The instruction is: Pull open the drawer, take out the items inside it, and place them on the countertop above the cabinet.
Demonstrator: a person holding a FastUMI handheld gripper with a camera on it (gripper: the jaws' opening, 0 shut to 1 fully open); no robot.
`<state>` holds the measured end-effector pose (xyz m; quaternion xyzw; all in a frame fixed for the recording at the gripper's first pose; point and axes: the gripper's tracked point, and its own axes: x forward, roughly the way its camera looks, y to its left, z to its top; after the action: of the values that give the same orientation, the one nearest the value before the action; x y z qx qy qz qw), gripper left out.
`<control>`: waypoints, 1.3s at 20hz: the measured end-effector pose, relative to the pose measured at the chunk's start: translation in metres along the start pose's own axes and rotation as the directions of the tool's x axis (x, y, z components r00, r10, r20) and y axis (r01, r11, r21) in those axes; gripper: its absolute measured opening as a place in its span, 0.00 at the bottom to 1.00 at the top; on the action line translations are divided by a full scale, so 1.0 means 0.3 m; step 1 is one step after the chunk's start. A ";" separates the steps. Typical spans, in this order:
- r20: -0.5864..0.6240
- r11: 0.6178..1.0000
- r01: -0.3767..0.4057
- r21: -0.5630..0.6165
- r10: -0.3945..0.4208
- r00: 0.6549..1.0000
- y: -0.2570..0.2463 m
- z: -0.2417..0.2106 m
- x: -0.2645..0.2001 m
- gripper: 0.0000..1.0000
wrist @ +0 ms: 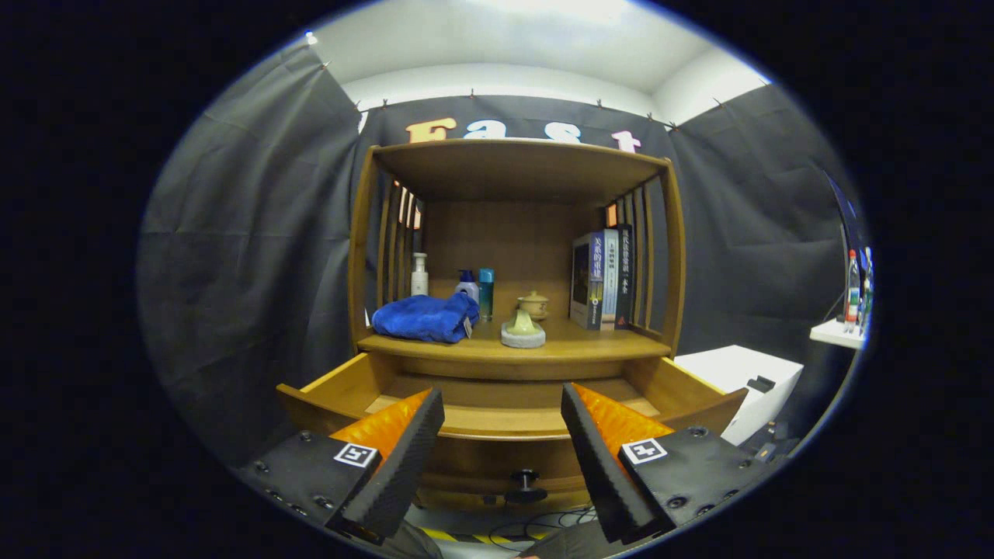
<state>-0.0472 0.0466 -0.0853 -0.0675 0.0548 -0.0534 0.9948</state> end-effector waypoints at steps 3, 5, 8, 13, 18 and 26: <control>-0.026 0.999 0.018 -0.030 -0.019 0.999 -0.019 -0.097 0.005 0.99; -0.052 0.999 0.022 -0.033 -0.023 0.998 -0.016 -0.150 0.014 0.99; -0.068 0.999 0.051 0.000 -0.051 0.996 -0.043 -0.204 0.025 0.99; -0.141 0.995 0.052 0.086 -0.039 0.989 -0.056 -0.299 0.061 0.99; -0.148 0.997 0.015 0.073 -0.004 0.989 -0.058 -0.301 0.074 0.98; -0.157 0.998 0.008 0.070 0.004 0.988 -0.063 -0.279 0.183 0.98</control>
<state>-0.0046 0.0111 -0.1706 -0.0281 0.1310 -0.0614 0.9891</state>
